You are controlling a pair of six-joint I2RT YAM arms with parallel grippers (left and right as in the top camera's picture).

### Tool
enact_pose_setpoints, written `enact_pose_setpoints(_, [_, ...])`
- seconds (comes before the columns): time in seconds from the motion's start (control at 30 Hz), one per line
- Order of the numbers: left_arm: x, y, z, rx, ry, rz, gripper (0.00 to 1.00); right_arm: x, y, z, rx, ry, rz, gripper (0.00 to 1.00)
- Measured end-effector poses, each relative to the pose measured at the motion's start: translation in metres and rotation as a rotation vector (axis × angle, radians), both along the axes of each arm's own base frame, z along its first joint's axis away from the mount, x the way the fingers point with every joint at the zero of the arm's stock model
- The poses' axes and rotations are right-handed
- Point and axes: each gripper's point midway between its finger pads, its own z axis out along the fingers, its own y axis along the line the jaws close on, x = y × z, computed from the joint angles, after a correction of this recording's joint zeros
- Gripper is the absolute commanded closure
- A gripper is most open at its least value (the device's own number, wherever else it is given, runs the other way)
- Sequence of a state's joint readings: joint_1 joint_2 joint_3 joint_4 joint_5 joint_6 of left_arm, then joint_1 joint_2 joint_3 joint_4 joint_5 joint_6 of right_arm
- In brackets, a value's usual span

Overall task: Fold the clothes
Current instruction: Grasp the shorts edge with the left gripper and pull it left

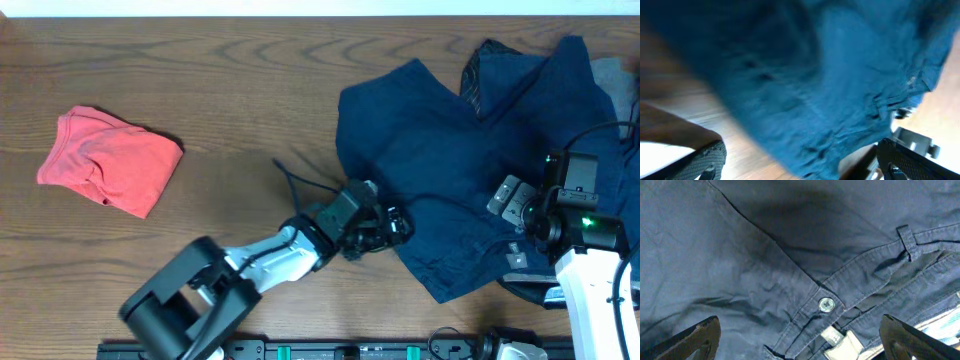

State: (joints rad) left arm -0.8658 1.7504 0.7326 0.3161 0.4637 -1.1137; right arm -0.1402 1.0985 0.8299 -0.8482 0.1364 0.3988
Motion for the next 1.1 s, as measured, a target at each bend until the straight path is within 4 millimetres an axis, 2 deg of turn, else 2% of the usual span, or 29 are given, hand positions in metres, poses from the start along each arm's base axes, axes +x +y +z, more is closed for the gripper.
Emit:
enact_pose_setpoints(0.03, [-0.001,-0.005,0.000,-0.013,-0.001,0.001,0.00,0.000,0.000,0.000,0.000,-0.001,0.000,0.01])
enact_pose_setpoints(0.1, [-0.002,-0.019,0.002,-0.052,-0.011,0.013,0.16,0.000,0.000,0.000,0.000,0.000,0.000,0.01])
enact_pose_setpoints(0.2, [-0.003,-0.029,-0.006,-0.061,-0.028,0.034,0.53,0.000,0.000,0.000,-0.002,0.000,-0.001,0.01])
enact_pose_setpoints(0.23, [-0.002,-0.030,-0.009,-0.055,-0.037,0.045,0.69,0.000,-0.001,0.000,-0.003,0.000,-0.001,0.01])
enact_pose_setpoints(0.3, [0.001,-0.028,-0.014,-0.035,-0.047,0.074,0.94,0.000,-0.001,0.000,-0.003,0.000,-0.001,0.01])
enact_pose_setpoints(0.33, [0.004,-0.027,-0.016,-0.026,-0.056,0.092,0.94,0.000,-0.001,0.000,-0.003,-0.001,-0.001,0.01])
enact_pose_setpoints(0.53, [0.022,-0.010,-0.024,0.036,-0.099,0.130,0.94,0.000,-0.001,0.000,-0.003,-0.001,-0.001,0.01])
enact_pose_setpoints(0.6, [0.024,0.004,-0.031,0.083,-0.079,0.126,0.94,0.000,-0.001,0.000,-0.004,-0.001,-0.002,0.01])
enact_pose_setpoints(0.67, [0.029,0.022,-0.028,0.127,-0.075,0.116,0.94,0.000,-0.001,0.000,-0.006,-0.001,-0.002,0.01])
enact_pose_setpoints(0.77, [0.046,0.065,-0.013,0.201,-0.102,0.122,0.94,0.000,-0.002,0.001,-0.012,-0.001,-0.005,0.01])
enact_pose_setpoints(0.87, [0.082,0.124,0.016,0.250,-0.164,0.211,0.94,0.000,-0.003,0.001,-0.014,-0.001,-0.006,0.01])
enact_pose_setpoints(1.0, [0.136,0.213,0.060,0.272,-0.280,0.428,0.92,0.000,-0.003,0.001,-0.016,-0.001,-0.007,0.01])
enact_pose_setpoints(1.03, [0.150,0.239,0.072,0.275,-0.321,0.496,0.72,0.000,-0.003,0.001,-0.016,-0.001,-0.007,0.01])
enact_pose_setpoints(1.1, [0.171,0.281,0.092,0.290,-0.391,0.608,0.06,0.000,-0.003,0.001,-0.017,-0.001,-0.007,0.01])
